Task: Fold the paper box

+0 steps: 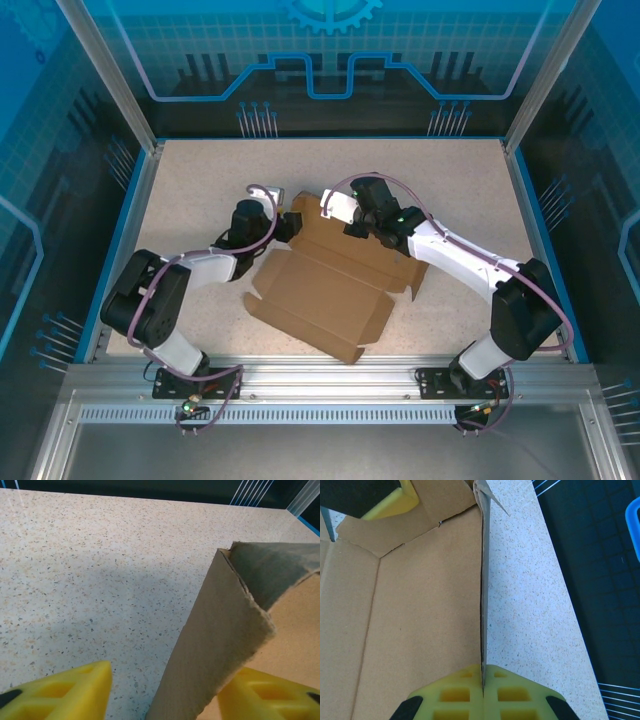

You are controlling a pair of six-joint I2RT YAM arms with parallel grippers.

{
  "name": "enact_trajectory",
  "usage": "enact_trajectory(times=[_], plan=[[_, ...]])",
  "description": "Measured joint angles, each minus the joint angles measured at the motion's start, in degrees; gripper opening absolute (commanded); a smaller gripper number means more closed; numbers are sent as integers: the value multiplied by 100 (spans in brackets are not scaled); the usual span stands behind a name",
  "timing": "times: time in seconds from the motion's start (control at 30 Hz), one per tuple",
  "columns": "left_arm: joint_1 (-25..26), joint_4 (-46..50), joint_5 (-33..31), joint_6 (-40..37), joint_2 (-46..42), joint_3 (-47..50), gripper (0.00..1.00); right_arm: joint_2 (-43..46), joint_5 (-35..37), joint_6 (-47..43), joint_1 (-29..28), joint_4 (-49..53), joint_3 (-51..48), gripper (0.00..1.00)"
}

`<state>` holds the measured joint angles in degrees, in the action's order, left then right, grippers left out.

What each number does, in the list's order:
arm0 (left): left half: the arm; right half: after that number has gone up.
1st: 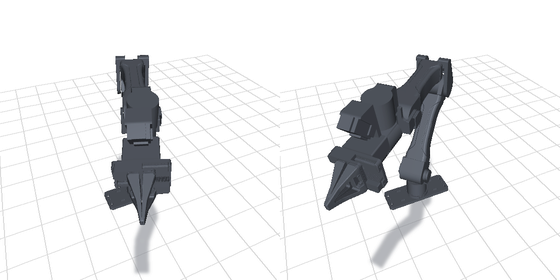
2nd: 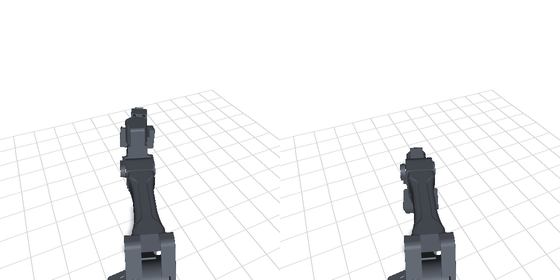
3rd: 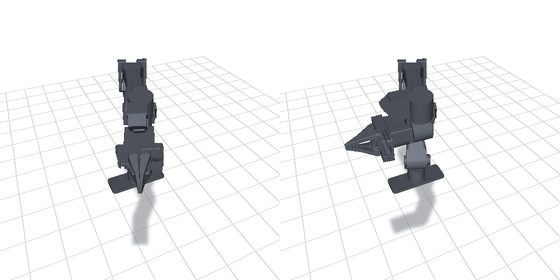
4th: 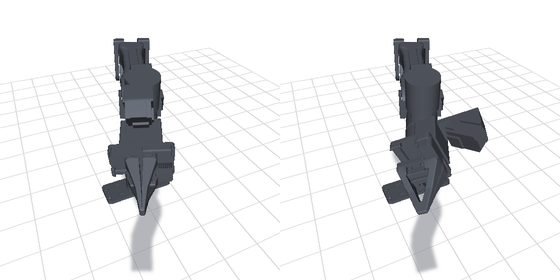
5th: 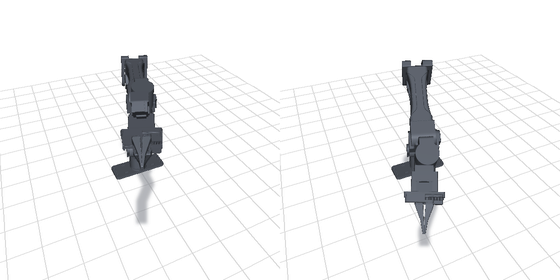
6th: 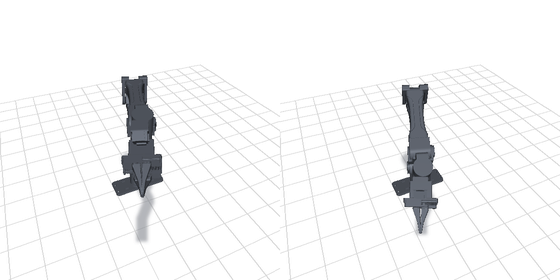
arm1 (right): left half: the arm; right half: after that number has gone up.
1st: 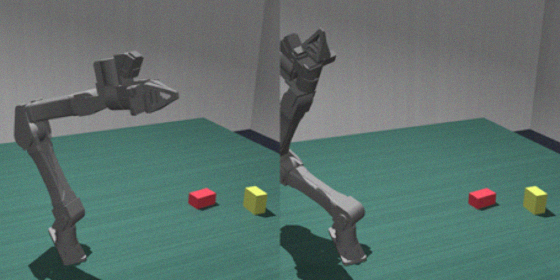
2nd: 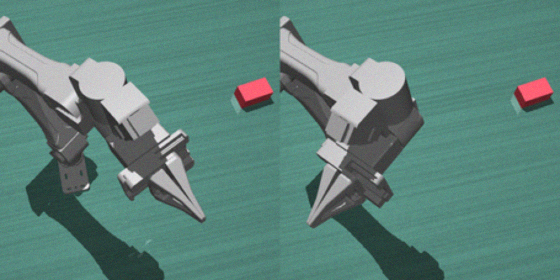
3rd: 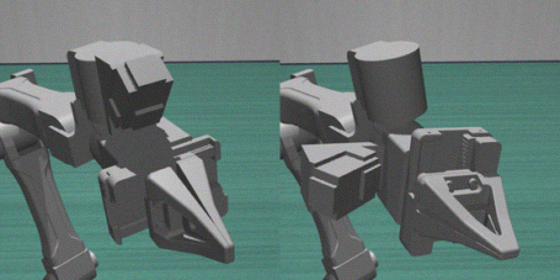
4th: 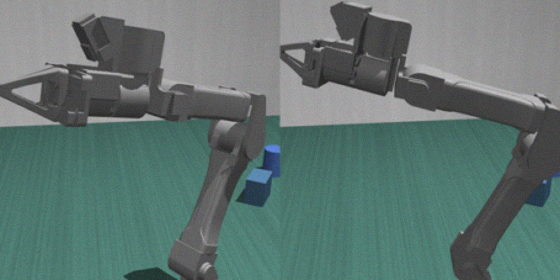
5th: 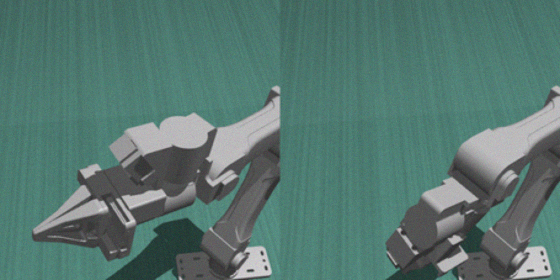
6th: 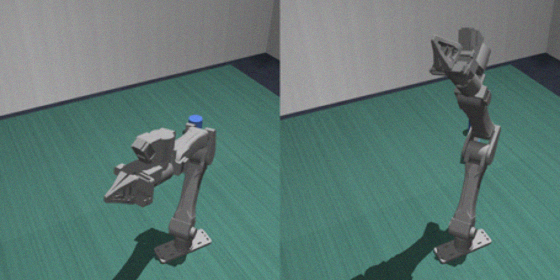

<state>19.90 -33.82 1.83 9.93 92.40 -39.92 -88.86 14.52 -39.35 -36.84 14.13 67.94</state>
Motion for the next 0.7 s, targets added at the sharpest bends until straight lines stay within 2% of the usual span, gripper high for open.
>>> enact_trajectory(times=[0.1, 0.3, 0.7], plan=[[-4, -96, 87, -90, 140, 0, 43, 0, 0, 0, 0, 0, 0, 0], [-4, -409, 258, -131, 472, 63, 36, 0, 0, 0, 0, 0, 0, 0], [-2, -955, 321, -146, 549, 369, 20, 0, -2, 20, 0, -2, 0, 0]])
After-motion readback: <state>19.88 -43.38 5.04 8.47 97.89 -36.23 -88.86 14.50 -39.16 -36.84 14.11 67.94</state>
